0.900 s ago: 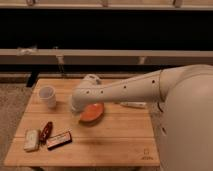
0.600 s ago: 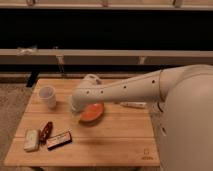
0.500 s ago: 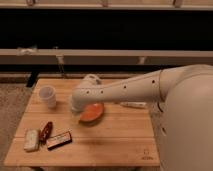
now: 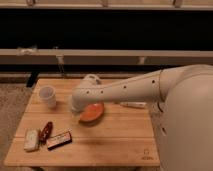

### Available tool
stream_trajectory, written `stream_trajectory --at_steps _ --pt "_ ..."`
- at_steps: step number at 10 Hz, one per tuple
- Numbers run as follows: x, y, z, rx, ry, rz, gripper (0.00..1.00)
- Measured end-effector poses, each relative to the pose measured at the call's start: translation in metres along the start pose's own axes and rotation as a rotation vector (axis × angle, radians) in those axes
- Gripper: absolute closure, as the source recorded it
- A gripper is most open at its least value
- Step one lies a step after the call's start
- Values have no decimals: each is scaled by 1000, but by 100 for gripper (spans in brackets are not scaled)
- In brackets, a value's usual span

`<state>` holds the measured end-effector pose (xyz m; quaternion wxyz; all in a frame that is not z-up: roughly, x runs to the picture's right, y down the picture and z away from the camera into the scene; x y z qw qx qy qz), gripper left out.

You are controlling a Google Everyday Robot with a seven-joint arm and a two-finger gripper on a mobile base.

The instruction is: Place the white sponge in the ceramic cup

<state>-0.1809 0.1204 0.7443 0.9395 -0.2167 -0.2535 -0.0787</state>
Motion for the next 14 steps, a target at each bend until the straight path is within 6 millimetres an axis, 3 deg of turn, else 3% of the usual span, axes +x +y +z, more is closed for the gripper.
stream_trajectory --at_steps 11,14 --pt "0 -1 -1 0 5 -2 20" --pt "-27 -9 10 -41 40 -145 20"
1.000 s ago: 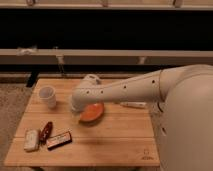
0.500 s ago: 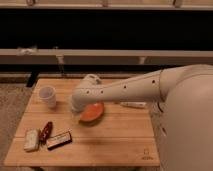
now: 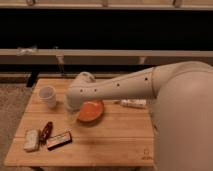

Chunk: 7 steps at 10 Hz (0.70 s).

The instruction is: Place the white sponge in the ceramic cup

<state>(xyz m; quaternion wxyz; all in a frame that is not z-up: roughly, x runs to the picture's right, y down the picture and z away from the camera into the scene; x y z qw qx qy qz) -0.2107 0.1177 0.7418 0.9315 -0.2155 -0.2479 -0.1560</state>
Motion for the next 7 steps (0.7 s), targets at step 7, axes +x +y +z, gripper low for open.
stream_trajectory --at_steps 7 --pt "-128 -2 85 -225 47 -437 20"
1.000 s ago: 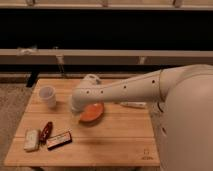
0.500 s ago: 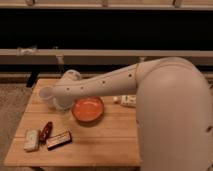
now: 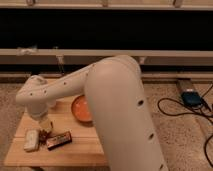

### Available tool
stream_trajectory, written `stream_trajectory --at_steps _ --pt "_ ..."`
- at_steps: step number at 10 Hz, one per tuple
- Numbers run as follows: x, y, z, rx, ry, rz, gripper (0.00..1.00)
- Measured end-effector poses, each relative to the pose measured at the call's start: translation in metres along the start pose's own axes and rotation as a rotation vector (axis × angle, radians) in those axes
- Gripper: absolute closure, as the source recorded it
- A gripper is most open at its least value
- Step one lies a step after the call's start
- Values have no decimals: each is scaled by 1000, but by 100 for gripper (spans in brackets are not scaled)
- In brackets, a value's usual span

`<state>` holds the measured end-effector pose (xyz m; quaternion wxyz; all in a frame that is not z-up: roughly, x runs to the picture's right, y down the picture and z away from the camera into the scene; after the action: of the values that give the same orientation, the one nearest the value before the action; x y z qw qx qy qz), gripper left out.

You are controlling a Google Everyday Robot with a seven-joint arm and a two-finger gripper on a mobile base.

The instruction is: Place the white sponge in the ceramic cup

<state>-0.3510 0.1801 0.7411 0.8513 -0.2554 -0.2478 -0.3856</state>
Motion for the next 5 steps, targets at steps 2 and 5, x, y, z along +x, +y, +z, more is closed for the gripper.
stream_trajectory --at_steps 2,5 --pt "-28 -10 25 -44 19 -102 20" --pt "-50 -26 45 -68 39 -211 20"
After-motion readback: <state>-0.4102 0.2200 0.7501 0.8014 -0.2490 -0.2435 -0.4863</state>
